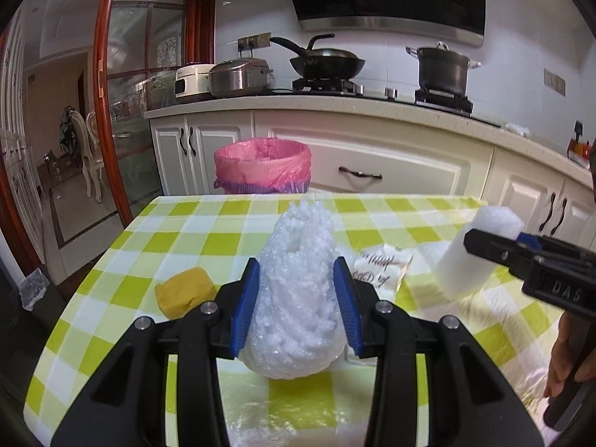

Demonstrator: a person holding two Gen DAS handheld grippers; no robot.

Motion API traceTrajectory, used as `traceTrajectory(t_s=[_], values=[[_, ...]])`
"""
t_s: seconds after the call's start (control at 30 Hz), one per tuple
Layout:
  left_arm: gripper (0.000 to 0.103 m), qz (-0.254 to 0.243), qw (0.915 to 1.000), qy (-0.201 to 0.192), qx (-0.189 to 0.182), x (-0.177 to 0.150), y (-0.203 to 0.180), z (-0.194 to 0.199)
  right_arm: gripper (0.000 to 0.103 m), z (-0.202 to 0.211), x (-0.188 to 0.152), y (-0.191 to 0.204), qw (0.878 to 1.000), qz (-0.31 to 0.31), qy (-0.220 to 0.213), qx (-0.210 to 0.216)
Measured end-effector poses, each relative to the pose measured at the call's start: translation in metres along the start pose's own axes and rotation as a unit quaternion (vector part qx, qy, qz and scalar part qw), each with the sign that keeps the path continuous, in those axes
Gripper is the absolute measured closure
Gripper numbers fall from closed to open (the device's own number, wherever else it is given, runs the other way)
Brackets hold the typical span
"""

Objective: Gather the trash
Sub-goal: 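Carry the foam net and foam block in both grippers over the pink bin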

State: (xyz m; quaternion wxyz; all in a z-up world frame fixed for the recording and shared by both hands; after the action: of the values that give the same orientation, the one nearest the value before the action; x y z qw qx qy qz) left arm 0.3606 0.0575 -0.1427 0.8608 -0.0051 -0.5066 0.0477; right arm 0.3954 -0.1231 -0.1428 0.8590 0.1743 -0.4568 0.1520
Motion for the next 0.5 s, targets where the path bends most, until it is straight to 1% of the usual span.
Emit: traceTrajectory(t_s=[0.2,0.33,0.5], values=[[0.063,0.041,0.9989,-0.012,-0.022,0.022,0.004,0.001,0.049,0.000,0.017,0.006,1.000,0.021,-0.013,0.003],[0.063,0.037,0.9988,-0.022,-0.022,0.037,0.005,-0.002,0.049,-0.009,0.030,0.004,1.000,0.024,-0.016,0.003],[0.063,0.028,0.9988,-0.035,-0.020,0.061,0.009,-0.014,0.049,-0.027,0.054,0.000,0.999,0.027,-0.025,0.002]])
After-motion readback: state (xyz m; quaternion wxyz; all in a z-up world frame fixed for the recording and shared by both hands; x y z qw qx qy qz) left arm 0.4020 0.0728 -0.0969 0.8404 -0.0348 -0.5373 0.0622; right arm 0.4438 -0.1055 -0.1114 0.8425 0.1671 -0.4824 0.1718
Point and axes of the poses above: each gripper's, at about its wrist camera, not at the fingertips, and z roughly against the way its jaws point, y to its left, x to its top, the point moved 9 cm from there along -z, roughly the way its jaws point, and after that the axes turned 3 degrees about z, right-handed, at the moved point
